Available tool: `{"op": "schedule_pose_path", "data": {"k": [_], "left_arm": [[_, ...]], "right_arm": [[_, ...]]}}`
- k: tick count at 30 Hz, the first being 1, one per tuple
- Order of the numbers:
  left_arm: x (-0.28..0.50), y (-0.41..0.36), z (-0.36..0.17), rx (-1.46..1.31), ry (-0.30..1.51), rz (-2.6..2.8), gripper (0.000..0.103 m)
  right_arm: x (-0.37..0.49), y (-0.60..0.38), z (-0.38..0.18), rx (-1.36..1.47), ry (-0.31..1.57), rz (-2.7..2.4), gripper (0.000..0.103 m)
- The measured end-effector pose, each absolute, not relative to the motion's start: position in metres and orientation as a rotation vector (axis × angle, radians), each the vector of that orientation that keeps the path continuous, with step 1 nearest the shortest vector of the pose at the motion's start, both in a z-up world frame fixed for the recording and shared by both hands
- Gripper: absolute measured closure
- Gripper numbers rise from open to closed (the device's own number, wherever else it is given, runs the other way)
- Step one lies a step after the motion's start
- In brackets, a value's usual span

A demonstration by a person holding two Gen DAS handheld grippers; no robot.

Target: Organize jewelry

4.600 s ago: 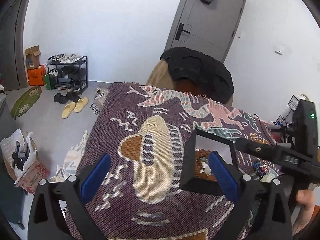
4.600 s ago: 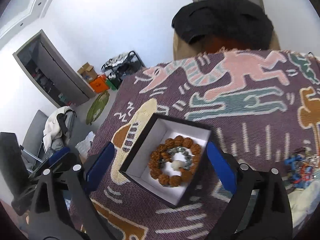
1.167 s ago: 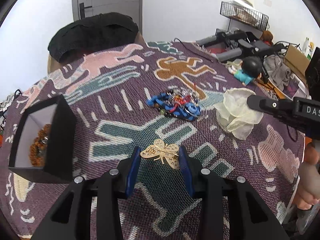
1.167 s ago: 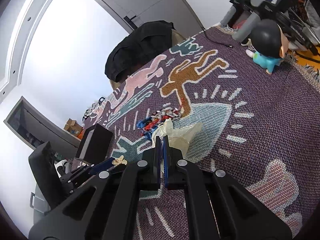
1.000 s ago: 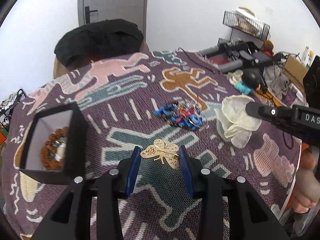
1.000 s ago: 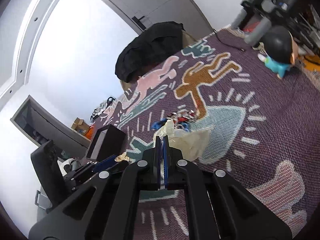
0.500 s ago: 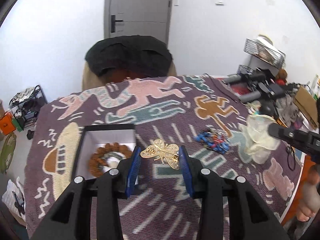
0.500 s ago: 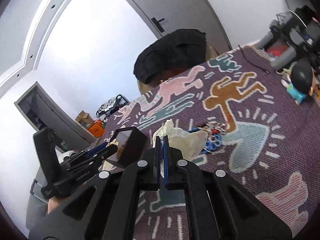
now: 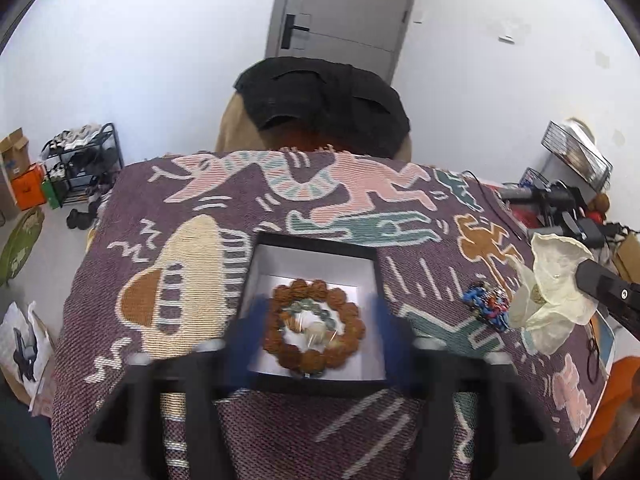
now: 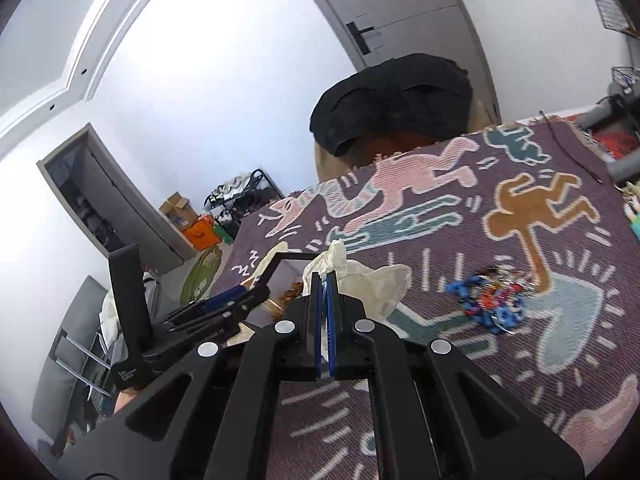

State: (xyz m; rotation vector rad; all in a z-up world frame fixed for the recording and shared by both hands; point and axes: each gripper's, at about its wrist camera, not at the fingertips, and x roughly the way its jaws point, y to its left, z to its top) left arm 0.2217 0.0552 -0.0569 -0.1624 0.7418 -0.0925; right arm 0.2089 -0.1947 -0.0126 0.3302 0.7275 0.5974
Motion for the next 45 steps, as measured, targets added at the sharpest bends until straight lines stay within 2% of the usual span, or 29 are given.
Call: {"op": "schedule_pose_path", "data": {"k": [1,18,19,20,21,22,23,33,45], "left_arm": [[0.219,0.058,-0.055,-0.168,0.721,-0.082,0.019],[0.168,0.133,-0.037,-0.255,0.628,0.007,0.015],[0.167,0.136,-0.037,-0.260,0.627,0.011,0.015],[0.165,0.138,-0.038,-0.262,0.627,0.015,0.012],[0.164,0.139,-0.038,-0.262,0.626,0.020,0.010],[0.163,0.141,-0.039,-0.263,0.623,0.025,0.008],[0.161,0.142,-0.039,-0.264,0.618,0.024,0.008],[0.158,0.134,-0.034,-0.265,0.609,0.028,0.008],[0.162,0.097,-0.017,-0.253,0.578,-0.025,0.008]], "right_arm": [[0.211,-0.187,-0.013,0.323,0.731,0.603,0.099],[0.244,-0.093,-0.018,0.265,0.782,0.705,0.098],[0.247,-0.087,-0.021,0.258,0.789,0.732,0.094],[0.249,-0.084,-0.023,0.246,0.805,0.735,0.068],[0.252,-0.081,-0.027,0.233,0.835,0.713,0.028],[0.252,-0.083,-0.029,0.244,0.835,0.686,0.017],[0.248,-0.088,-0.030,0.270,0.802,0.677,0.013],[0.241,-0.126,-0.039,0.321,0.823,0.612,0.013],[0.228,-0.184,-0.044,0.425,0.864,0.573,0.006]]}}
